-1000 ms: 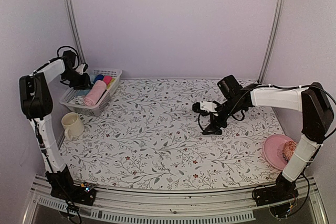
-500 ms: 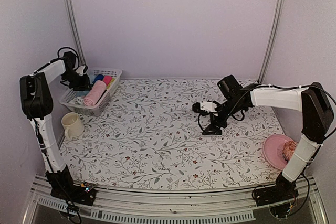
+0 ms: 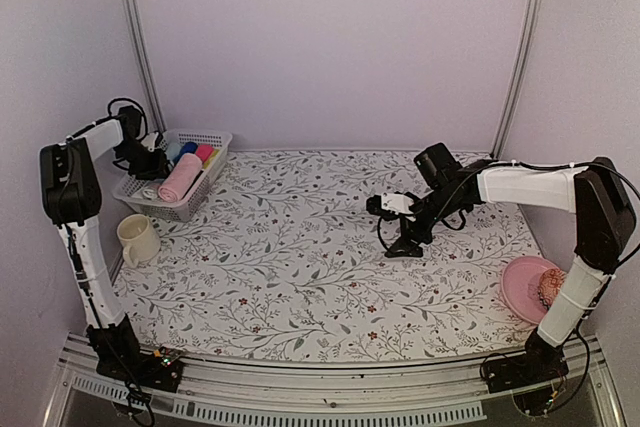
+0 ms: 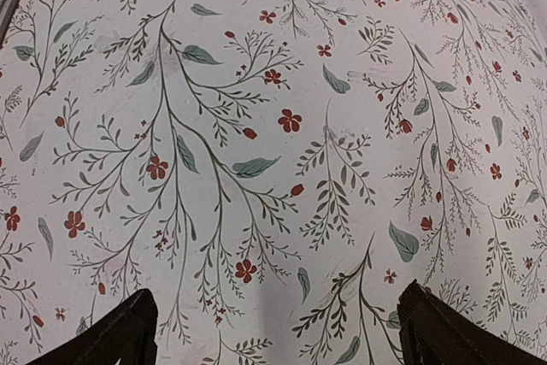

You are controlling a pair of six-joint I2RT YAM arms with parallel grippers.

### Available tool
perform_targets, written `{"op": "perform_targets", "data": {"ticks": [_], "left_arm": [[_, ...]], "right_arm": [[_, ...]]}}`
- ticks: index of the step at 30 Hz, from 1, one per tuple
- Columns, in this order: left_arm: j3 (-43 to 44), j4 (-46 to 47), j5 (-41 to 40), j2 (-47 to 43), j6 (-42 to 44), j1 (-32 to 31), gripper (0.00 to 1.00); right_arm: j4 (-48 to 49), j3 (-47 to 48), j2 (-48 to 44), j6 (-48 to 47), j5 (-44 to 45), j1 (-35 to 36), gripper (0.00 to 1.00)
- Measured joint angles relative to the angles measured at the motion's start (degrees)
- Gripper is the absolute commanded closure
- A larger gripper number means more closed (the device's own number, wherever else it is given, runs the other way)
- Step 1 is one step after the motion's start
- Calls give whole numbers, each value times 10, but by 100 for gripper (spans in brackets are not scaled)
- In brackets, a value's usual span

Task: Roll the towels
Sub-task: Adjust the towel in the bin.

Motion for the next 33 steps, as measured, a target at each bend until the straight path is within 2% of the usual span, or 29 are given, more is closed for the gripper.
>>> {"op": "perform_targets", "data": {"ticks": [7, 10, 12, 22, 25, 33], "left_arm": [[0, 0, 1, 1, 4, 0, 45], [0, 0, 0, 3, 7, 0, 45], [0, 1, 1, 5, 6, 0, 49], [0, 5, -6, 11, 5, 0, 81], [0, 6, -8, 11, 3, 0, 84], [0, 5, -8, 6, 4, -3, 85]], "right_arm": [[0, 0, 0, 0, 0, 0, 1], [0, 0, 0, 0, 0, 0, 1], [0, 0, 0, 0, 0, 0, 1], [0, 0, 0, 0, 0, 0, 1], [0, 0, 0, 0, 0, 0, 1], [0, 0, 0, 2, 0, 0, 1]]}}
